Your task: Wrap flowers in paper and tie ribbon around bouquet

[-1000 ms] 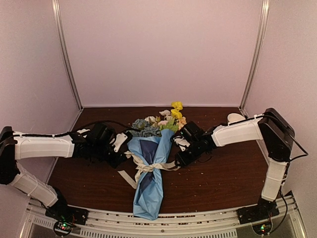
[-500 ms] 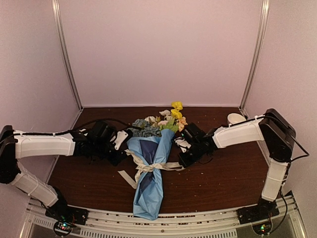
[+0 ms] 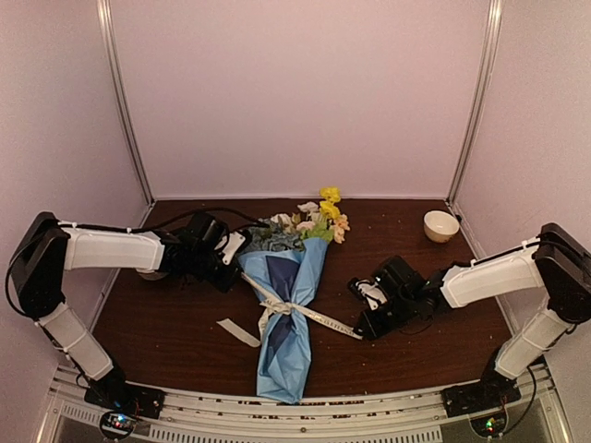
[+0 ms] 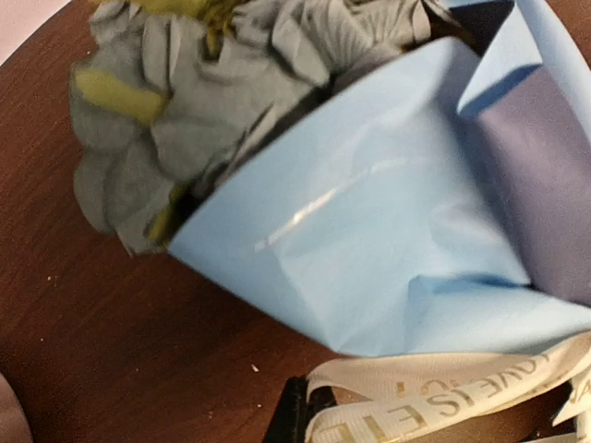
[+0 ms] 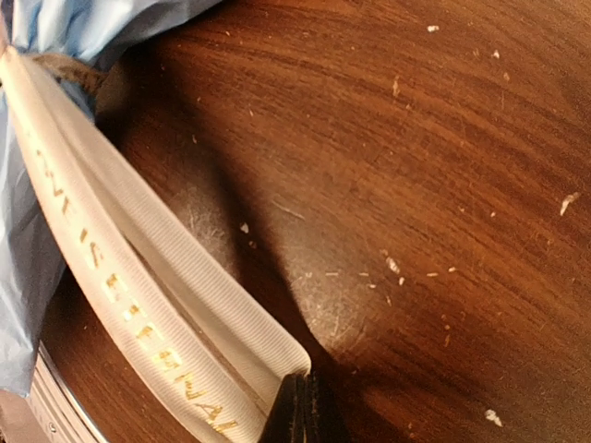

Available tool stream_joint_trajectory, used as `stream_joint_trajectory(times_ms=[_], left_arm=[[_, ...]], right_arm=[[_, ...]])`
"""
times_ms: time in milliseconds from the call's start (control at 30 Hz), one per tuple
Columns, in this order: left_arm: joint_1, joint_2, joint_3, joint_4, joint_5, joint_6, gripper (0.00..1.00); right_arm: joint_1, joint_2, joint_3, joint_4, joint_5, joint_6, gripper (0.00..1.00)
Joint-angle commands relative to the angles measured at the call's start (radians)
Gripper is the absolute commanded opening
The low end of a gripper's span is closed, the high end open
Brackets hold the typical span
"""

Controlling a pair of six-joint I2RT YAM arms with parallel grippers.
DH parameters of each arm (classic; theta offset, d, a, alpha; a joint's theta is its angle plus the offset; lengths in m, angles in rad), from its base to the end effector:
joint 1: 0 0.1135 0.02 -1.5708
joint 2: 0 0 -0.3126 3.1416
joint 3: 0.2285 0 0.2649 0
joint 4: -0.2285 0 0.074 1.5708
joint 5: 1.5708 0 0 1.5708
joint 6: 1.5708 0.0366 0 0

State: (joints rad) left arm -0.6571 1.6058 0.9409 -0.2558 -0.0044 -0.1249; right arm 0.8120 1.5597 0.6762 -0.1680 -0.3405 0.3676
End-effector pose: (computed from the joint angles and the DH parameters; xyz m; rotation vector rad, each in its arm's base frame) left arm 0.2677 -0.2063 0.2259 0.6610 2.4322 -0.3186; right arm 0.1841 0.2119 0.1705 -0.7377 2.6881 0.8093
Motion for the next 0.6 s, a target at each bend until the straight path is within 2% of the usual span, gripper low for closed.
stream_joint_trajectory(times_ms=[0,233,433,567], left_arm=[[0.041,0.027,0.01,0.04,-0.025,-0.011,0.0],[0.053,0.073,0.001,0.055,-0.02,-0.011,0.0],[0.067,0.08,-0.016,0.055,-0.009,-0.003,0.0],[0.063,0.069,-0.057,0.1,0.126,-0.002,0.0]], right_arm=[[0.004,-0.012,-0.107,-0.086,0.004,0.08,0.0],[0.004,-0.078,-0.223,-0.064,0.021,0.122,0.0],[0.003,-0.098,-0.237,-0.086,0.035,0.114,0.0],[-0.005,-0.134,-0.176,-0.12,0.054,0.092,0.0]])
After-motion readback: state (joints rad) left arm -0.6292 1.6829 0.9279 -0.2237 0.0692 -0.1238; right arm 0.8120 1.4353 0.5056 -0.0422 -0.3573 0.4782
